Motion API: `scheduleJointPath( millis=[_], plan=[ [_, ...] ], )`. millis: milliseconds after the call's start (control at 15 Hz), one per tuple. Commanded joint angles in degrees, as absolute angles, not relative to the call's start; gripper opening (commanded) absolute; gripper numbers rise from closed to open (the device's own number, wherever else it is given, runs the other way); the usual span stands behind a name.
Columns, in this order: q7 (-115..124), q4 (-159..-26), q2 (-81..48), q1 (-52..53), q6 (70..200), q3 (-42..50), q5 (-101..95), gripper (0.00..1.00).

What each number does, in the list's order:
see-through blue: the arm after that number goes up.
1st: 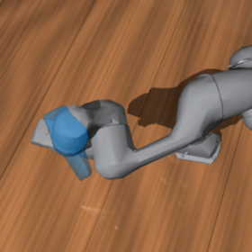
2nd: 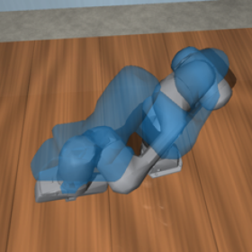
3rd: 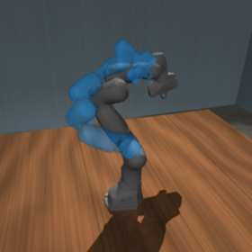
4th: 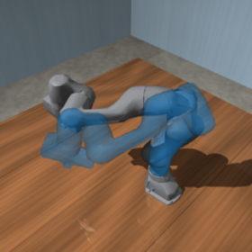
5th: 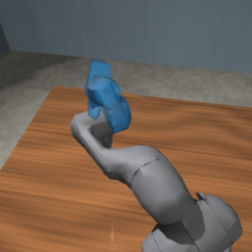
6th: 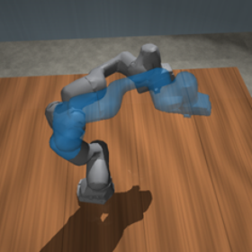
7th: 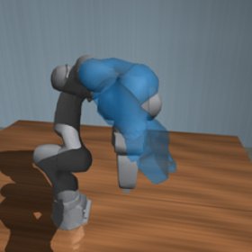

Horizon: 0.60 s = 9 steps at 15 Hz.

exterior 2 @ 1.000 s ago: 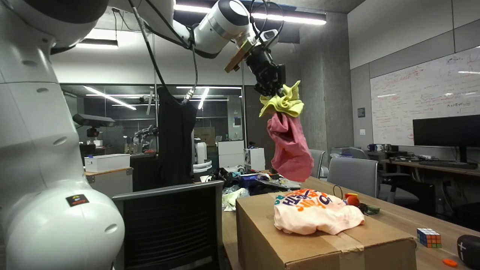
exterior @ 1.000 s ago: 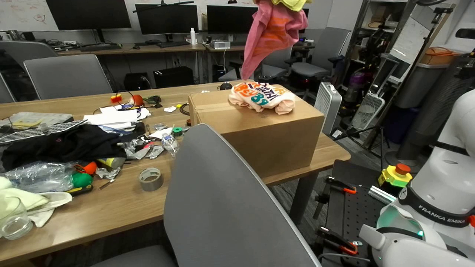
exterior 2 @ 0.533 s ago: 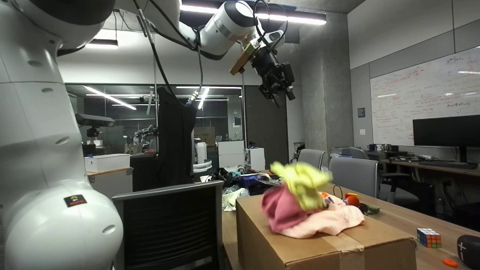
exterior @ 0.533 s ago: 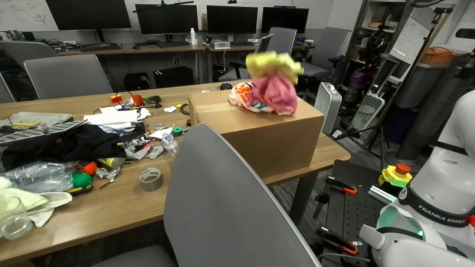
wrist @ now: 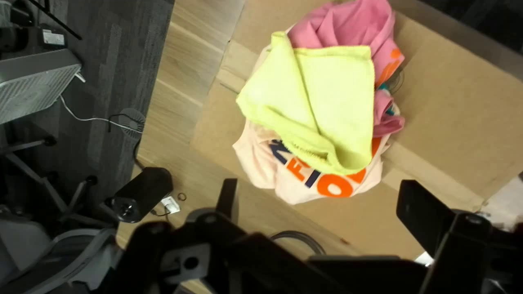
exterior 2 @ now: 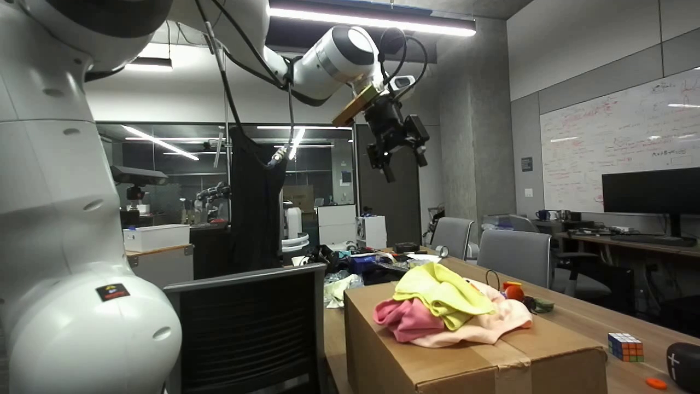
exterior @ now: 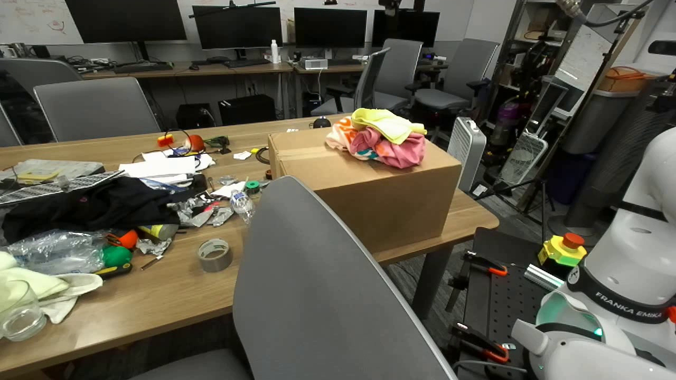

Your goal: Remove the t-shirts and yellow towel from the backrest of the chair and put them on the brown box

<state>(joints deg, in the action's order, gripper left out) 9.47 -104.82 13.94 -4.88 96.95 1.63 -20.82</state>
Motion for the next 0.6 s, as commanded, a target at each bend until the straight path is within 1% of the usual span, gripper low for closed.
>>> scheduleJointPath(
  millis=[0,267,533],
  plan=[
    [1.5,-114.5,19.4,-2.8,98.0,1.7,-17.9,1.0],
    [-7.6,-125.4,25.8,-0.4,98.8,1.7,-17.7,1.0],
    [-7.4,-137.7,34.9,1.6,108.3,2.3,-14.5,1.0]
  ],
)
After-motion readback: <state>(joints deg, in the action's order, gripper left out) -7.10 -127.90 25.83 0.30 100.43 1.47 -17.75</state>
